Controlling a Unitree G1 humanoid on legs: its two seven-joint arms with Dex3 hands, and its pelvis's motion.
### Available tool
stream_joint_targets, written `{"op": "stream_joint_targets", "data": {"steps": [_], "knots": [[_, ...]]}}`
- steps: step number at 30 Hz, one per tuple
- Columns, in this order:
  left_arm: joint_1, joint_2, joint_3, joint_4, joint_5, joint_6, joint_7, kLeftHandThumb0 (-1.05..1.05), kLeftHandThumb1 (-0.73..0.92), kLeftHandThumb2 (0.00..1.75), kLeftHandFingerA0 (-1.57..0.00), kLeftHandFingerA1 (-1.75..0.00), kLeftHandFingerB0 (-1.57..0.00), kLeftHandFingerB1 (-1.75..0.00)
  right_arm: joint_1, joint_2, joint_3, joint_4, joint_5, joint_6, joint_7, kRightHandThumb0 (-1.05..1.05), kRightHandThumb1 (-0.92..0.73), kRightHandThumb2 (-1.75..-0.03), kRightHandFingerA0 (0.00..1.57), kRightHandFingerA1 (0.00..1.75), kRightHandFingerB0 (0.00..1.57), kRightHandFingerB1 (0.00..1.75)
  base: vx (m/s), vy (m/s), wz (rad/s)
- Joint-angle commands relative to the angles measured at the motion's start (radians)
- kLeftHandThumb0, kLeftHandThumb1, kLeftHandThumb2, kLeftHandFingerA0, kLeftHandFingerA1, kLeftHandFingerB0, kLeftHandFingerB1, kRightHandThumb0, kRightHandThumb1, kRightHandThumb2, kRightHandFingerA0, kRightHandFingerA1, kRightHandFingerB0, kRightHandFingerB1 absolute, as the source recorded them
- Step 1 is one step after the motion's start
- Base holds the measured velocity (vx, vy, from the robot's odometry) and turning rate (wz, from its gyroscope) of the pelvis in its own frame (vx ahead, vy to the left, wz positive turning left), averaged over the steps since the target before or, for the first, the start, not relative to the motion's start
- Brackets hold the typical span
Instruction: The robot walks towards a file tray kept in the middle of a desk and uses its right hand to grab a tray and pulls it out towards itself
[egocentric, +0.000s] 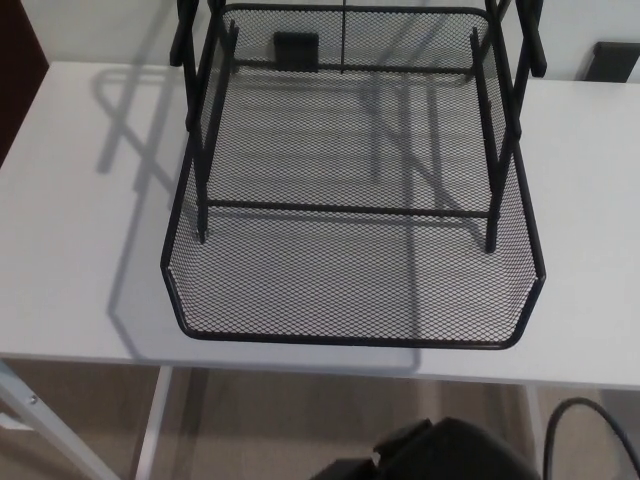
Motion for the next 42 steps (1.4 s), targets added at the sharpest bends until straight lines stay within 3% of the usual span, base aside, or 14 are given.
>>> {"op": "stream_joint_targets", "data": {"steps": [1, 5, 13, 17, 18, 22, 27, 30, 31, 32, 35, 36, 40, 42], "knots": [[-0.006, 0.049, -0.015, 0.023, 0.015, 0.042, -0.054, -0.28, 0.28, 0.54, -0.74, -0.52, -0.37, -0.5, 0.568, -0.225, -0.629, -0.183, 1.224, -0.258, 0.311, -0.53, -0.27, -0.54, 0.95, 0.48, 0.84, 0.5, 0.0, 0.0, 0.0], [-0.001, 0.052, -0.015, 0.01, 0.02, 0.034, -0.049, -0.29, 0.27, 0.54, -0.72, -0.52, -0.37, -0.5, 0.659, -0.041, -0.8, 0.102, 1.103, -0.22, 0.275, -0.49, -0.4, -0.79, 0.89, 0.64, 0.56, 0.55, 0.0, 0.0, 0.0], [-0.016, 0.033, -0.009, 0.055, 0.009, 0.022, -0.055, -0.32, 0.27, 0.53, -0.73, -0.53, -0.37, -0.5, 0.522, 0.087, -0.902, 0.622, 1.015, -0.174, 0.2, -0.42, -0.48, -0.55, 1.03, 0.56, 0.79, 0.51, 0.0, 0.0, 0.0], [-0.005, 0.029, -0.018, 0.09, 0.035, -0.037, -0.042, -0.43, 0.23, 0.66, -0.69, -0.59, -0.35, -0.55, 0.486, 0.097, -0.938, 0.732, 0.944, -0.145, 0.14, -0.43, -0.5, -0.55, 1.01, 0.58, 0.83, 0.55, 0.0, 0.0, 0.0], [-0.011, 0.027, -0.014, 0.107, 0.032, -0.036, -0.04, -0.41, 0.23, 0.64, -0.66, -0.57, -0.34, -0.53, 0.476, 0.092, -0.946, 0.76, 0.927, -0.142, 0.129, -0.58, -0.46, -0.82, 0.94, 0.68, 0.74, 0.64, 0.0, 0.0, 0.0], [-0.014, 0.025, -0.007, 0.112, 0.023, -0.023, -0.037, -0.41, 0.23, 0.64, -0.64, -0.57, -0.34, -0.53, 0.451, 0.083, -0.951, 0.804, 0.873, -0.135, 0.106, -0.53, -0.5, -0.56, 1.03, 0.57, 0.79, 0.54, 0.0, 0.0, 0.0], [-0.013, 0.024, 0.001, 0.109, 0.016, -0.004, -0.029, -0.31, 0.27, 0.53, -0.75, -0.51, -0.39, -0.48, 0.366, -0.024, -0.847, 1.166, 0.529, -0.223, -0.276, -0.47, -0.53, -0.56, 0.93, 0.57, 0.7, 0.51, 0.0, 0.0, 0.0], [-0.002, 0.028, -0.002, 0.11, 0.021, -0.022, -0.034, -0.41, 0.22, 0.65, -0.64, -0.58, -0.33, -0.54, 0.292, -0.037, -0.831, 1.431, 0.519, -0.249, -0.334, -0.5, -0.44, -0.85, 0.65, 0.66, 0.43, 0.56, 0.0, 0.0, 0.0], [0.004, 0.029, -0.003, 0.104, 0.021, -0.021, -0.034, -0.42, 0.22, 0.65, -0.63, -0.57, -0.34, -0.54, 0.286, -0.035, -0.834, 1.463, 0.527, -0.239, -0.324, -0.57, -0.57, -0.57, 0.55, 0.45, 0.5, 0.44, 0.0, 0.0, 0.0], [0.0, 0.026, 0.0, 0.109, 0.017, -0.019, -0.036, -0.41, 0.22, 0.65, -0.65, -0.58, -0.35, -0.55, 0.278, -0.026, -0.852, 1.504, 0.553, -0.23, -0.306, -0.7, -0.51, -0.83, 0.41, 0.53, 0.33, 0.49, 0.0, 0.0, 0.0], [-0.015, 0.027, -0.002, 0.119, 0.026, -0.017, -0.019, -0.43, 0.21, 0.66, -0.67, -0.57, -0.37, -0.55, 0.249, -0.001, -0.903, 1.568, 0.623, -0.245, -0.26, -0.66, -0.6, -0.58, 0.2, 0.37, 0.18, 0.32, 0.0, 0.0, 0.0], [-0.019, 0.027, -0.002, 0.123, 0.025, -0.018, -0.022, -0.44, 0.22, 0.66, -0.67, -0.58, -0.35, -0.55, 0.227, 0.009, -0.929, 1.609, 0.658, -0.274, -0.244, -0.76, -0.5, -0.84, 0.05, 0.44, 0.02, 0.34, 0.0, 0.0, 0.0], [-0.015, 0.028, -0.011, 0.126, 0.038, -0.049, -0.021, -0.45, 0.23, 0.67, -0.56, -0.56, -0.3, -0.54, 0.244, 0.079, -1.071, 1.476, 0.846, -0.252, -0.088, -0.77, -0.68, -0.6, 0.0, 0.23, 0.0, 0.11, 0.0, 0.0, 0.0], [-0.006, 0.028, -0.011, 0.12, 0.046, -0.066, -0.009, -0.46, 0.24, 0.68, -0.44, -0.53, -0.28, -0.54, 0.252, 0.117, -1.092, 1.406, 0.881, -0.286, -0.079, -0.96, -0.63, -0.94, 0.0, 0.08, 0.0, 0.0, 0.0, 0.0, 0.0]]}}
